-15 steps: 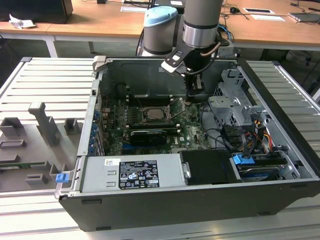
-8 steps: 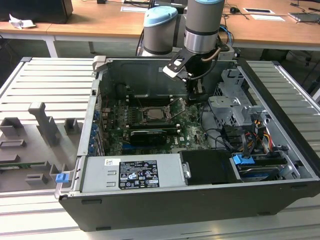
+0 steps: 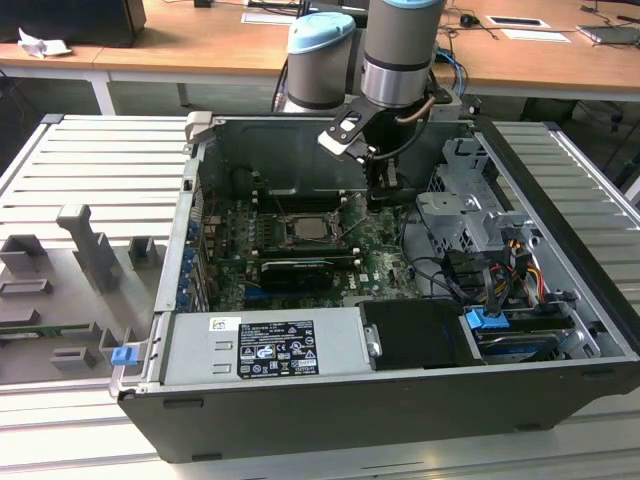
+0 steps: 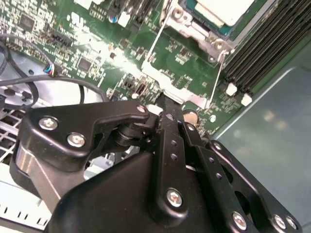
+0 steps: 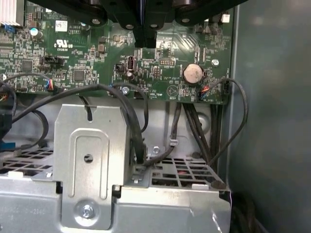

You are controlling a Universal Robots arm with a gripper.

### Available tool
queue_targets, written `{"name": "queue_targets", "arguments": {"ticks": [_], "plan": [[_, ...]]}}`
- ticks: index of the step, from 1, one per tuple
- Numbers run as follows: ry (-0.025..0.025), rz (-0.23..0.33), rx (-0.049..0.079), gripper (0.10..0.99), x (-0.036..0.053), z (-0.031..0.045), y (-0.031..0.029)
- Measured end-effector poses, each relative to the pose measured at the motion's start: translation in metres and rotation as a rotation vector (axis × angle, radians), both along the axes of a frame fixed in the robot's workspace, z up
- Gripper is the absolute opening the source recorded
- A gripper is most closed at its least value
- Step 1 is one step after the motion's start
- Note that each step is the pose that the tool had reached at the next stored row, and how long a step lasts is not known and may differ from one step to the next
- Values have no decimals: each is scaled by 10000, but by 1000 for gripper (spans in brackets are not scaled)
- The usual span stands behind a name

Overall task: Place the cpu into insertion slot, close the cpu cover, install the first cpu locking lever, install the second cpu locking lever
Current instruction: 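Close the cpu cover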

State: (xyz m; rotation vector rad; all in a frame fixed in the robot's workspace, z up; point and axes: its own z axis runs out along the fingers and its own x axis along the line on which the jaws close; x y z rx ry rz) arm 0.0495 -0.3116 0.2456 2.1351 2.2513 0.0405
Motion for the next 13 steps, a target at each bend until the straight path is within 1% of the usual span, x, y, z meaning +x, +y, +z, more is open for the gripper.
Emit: {"name": "queue_targets", "arguments": {"ticks": [13], "plan": [[0,1,1,106,-32,0,1]]}}
